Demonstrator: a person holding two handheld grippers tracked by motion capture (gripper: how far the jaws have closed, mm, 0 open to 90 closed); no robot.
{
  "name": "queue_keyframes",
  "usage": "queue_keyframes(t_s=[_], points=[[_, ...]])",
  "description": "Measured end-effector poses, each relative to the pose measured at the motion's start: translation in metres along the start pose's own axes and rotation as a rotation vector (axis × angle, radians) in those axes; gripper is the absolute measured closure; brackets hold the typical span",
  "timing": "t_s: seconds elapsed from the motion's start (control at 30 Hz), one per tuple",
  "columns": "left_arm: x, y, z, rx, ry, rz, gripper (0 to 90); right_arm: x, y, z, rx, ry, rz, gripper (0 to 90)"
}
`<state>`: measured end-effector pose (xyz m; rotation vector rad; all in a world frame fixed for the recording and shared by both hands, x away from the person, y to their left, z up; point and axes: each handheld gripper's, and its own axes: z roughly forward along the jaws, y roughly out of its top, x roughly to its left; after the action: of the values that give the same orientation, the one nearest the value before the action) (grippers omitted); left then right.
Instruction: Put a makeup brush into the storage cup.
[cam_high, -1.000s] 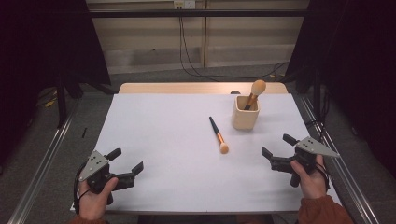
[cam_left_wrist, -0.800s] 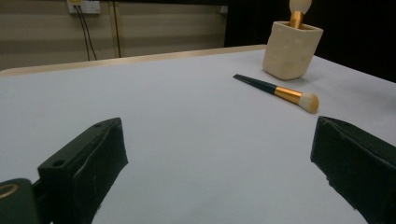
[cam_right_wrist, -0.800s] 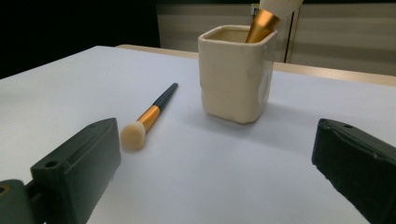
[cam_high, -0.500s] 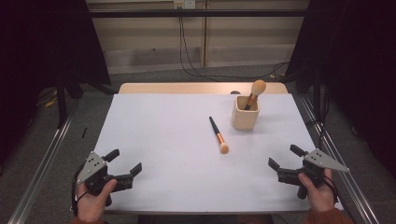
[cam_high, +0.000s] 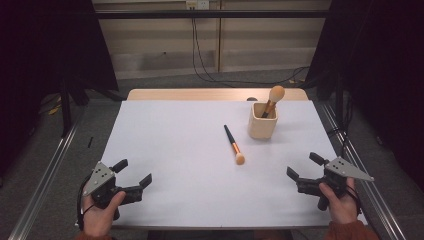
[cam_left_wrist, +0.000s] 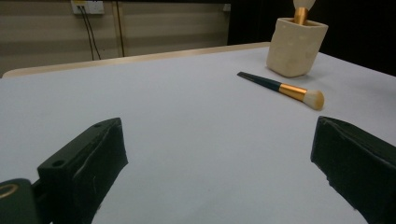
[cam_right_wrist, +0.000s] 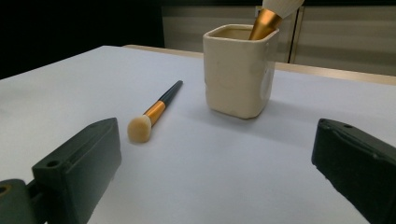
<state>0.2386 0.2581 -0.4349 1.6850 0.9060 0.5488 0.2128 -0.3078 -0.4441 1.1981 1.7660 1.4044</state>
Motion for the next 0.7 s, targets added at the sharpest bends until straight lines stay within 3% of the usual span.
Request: queue_keyframes(t_s=[0.33, 0.7], points=[[-0.002, 0.001, -0.002, -0.009, 0.003, 0.000, 3.1, 0.006, 0.007, 0.009, 0.001, 0.063, -0.010, 0.0], [-0.001, 0.001, -0.002, -0.016, -0.002, -0.001, 3.0, 0.010, 0.015, 0.022, 0.008, 0.083, 0.003, 1.3]])
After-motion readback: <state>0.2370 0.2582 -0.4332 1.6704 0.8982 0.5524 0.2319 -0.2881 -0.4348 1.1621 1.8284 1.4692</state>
